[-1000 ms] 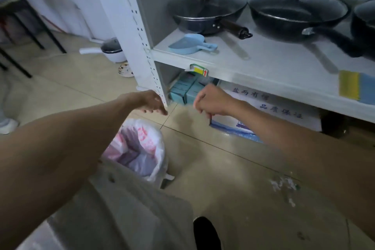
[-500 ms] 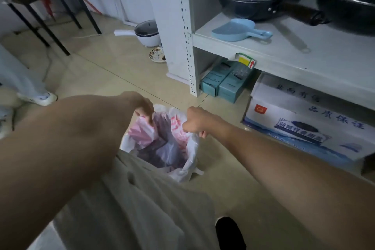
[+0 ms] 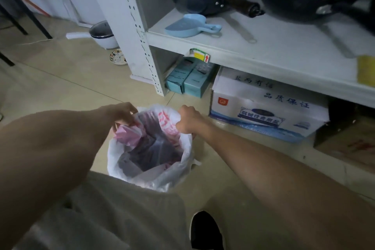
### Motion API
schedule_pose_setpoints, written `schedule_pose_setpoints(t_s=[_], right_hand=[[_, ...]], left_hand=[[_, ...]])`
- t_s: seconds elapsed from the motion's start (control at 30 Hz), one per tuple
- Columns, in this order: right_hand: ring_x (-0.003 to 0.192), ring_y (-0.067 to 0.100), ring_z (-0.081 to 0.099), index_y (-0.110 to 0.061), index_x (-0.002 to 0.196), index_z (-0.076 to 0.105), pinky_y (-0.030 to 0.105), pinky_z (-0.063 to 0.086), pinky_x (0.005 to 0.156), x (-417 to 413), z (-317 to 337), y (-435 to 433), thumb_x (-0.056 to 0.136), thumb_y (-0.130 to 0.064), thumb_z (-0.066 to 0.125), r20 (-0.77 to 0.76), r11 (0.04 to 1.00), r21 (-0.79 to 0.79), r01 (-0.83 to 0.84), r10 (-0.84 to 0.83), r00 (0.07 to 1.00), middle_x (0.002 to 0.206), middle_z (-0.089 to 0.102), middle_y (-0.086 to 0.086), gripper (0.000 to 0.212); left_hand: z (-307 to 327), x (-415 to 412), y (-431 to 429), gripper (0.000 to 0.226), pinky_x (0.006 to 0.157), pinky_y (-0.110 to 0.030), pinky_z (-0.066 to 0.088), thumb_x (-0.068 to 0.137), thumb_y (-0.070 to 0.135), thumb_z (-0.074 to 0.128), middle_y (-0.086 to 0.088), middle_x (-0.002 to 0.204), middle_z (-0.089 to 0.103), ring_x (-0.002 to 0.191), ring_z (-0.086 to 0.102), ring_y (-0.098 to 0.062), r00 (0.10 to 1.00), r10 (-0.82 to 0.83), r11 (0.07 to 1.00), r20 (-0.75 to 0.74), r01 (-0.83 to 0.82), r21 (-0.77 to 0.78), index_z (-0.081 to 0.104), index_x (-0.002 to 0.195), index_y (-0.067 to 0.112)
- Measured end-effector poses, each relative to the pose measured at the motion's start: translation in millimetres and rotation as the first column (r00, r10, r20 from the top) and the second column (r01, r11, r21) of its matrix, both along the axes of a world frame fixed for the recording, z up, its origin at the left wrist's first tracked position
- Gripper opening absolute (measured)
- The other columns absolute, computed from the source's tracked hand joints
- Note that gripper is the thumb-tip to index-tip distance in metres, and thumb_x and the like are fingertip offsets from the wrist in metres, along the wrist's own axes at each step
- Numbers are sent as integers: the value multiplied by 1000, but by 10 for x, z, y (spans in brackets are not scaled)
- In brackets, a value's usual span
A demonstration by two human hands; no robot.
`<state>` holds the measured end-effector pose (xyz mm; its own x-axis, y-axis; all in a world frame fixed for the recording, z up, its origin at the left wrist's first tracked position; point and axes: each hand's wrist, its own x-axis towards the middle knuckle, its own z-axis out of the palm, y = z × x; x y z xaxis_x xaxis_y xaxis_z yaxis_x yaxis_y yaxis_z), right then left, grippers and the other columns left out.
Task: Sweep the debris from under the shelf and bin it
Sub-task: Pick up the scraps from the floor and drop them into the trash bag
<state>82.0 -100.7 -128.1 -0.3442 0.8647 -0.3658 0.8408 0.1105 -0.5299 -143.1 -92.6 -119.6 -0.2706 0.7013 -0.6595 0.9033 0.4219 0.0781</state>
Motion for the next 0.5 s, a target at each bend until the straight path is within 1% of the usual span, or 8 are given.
schedule_pose_setpoints(t_s=[0.07,0.13,0.17,0.23,0.3,0.37,0.43,0.5], right_hand=[[82,23,53,-7,115,48,28,40,60,293,10,97,87,-11,54,5,999,8,31,-31,999,102,55,11,29],[70,17,48,-8,101,47,24,34,52,607,17,199,86,-7,53,30,997,16,71,-72,997,83,49,5,16],[67,17,48,-9,93,47,24,34,51,764,21,238,85,-6,53,46,995,29,95,-96,994,82,48,5,11],[77,23,54,-8,92,48,29,39,59,1073,36,251,84,-8,56,94,991,66,118,-124,988,92,50,8,12],[91,29,58,-7,110,50,31,41,66,1355,35,223,84,-11,59,137,987,97,129,-142,980,104,54,12,28],[90,29,56,-6,113,49,32,41,66,1600,28,198,84,-11,58,143,983,113,145,-161,977,111,55,14,31],[86,26,52,-4,113,48,32,39,62,1790,15,195,85,-10,57,132,978,106,179,-193,972,113,54,15,31],[83,24,50,-2,115,47,28,37,55,1928,2,163,85,-6,56,89,971,81,225,-232,969,110,53,14,31]], left_hand=[[-9,290,138,63,33,-35,52,92,5,63,-26,136,46,104,61,-50,998,-17,1000,53,16,15,39,148,18],[-21,597,276,63,33,-34,51,92,5,63,-25,138,45,105,60,-50,994,-56,998,95,54,25,40,149,19],[-23,761,342,62,34,-36,53,92,4,61,-25,139,44,105,60,-51,991,-78,997,111,76,20,40,148,19],[-19,1097,434,59,43,-43,57,94,2,57,-25,143,41,108,58,-53,982,-122,992,147,118,32,40,148,18],[-32,1402,486,57,50,-47,58,94,4,55,-25,145,40,110,57,-54,974,-148,989,172,143,44,41,147,18],[-74,1652,529,55,54,-48,59,95,8,57,-25,143,42,110,58,-53,967,-178,983,181,169,65,42,147,17],[-125,1819,549,50,52,-43,56,95,12,58,-25,137,47,108,58,-51,962,-200,979,185,191,69,46,144,16],[-170,1923,583,45,44,-37,54,96,15,57,-24,132,50,105,59,-48,961,-205,978,183,194,75,49,140,17]])
